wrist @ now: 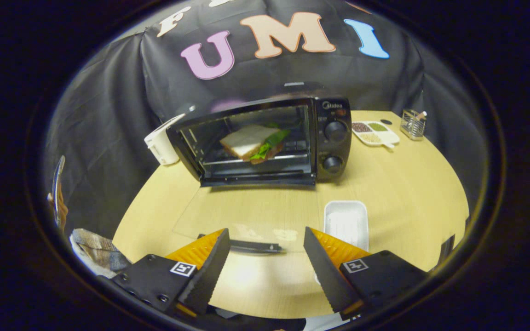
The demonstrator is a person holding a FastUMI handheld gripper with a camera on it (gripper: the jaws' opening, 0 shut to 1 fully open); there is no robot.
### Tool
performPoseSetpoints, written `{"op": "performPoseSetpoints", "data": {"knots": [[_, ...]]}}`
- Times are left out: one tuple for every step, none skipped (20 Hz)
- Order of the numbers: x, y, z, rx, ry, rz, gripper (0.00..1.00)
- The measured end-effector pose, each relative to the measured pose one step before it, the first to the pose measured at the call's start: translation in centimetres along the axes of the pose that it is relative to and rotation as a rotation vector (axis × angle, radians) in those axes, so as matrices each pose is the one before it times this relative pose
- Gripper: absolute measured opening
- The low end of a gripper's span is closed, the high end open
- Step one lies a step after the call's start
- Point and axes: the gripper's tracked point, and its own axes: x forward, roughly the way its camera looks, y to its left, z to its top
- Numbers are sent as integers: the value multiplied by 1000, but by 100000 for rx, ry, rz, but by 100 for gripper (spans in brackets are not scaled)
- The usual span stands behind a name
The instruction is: Open the toaster oven, put the food inside, and close the toaster oven door.
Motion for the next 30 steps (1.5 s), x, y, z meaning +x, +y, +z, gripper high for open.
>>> {"op": "performPoseSetpoints", "data": {"knots": [[-8, -67, -631, -330, 1826, 553, 99], [279, 106, -697, -114, 1968, 1040, 99], [322, 79, -420, 259, 1593, 1357, 99], [539, 177, -444, 178, 1615, 1211, 99], [-139, 131, -250, -447, 1740, 73, 99], [386, -59, -476, -743, 1823, 317, 99], [476, -34, -390, -1067, 1951, 228, 99], [467, -154, -350, -1450, 1424, 41, 99], [67, 49, -196, -777, 1389, 335, 99], [-132, 18, 15, 59, 437, 817, 98], [-65, 47, -22, 430, 1260, 1089, 98], [-212, 18, -459, 883, 2534, 1029, 98], [17, 171, -260, 710, 1577, 1310, 98], [26, 336, -211, -49, 1169, 1532, 99], [397, -176, 98, -727, 605, -411, 98], [783, 143, 76, -130, 476, -33, 99], [-144, -175, -246, 153, 1169, 698, 97], [382, -38, 119, 217, 121, 221, 97], [277, 44, -43, 298, 1302, 409, 97], [368, 7, -49, 547, 849, 342, 97], [148, 41, 29, 544, 960, 326, 97], [493, 294, 100, 855, 638, 38, 97], [-105, -46, 193, 758, -137, 35, 97], [-180, 53, 225, 664, -996, 37, 97], [-295, 12, 515, 501, -1495, -31, 97], [-382, 157, 469, 376, -1603, -57, 97], [-476, 158, 711, 620, -1412, -192, 97], [-663, 381, 860, 1185, -1755, -125, 97], [-563, 412, 1121, 1253, -2164, 101, 97], [-590, 213, 1332, 803, -3152, 30, 97]]}}
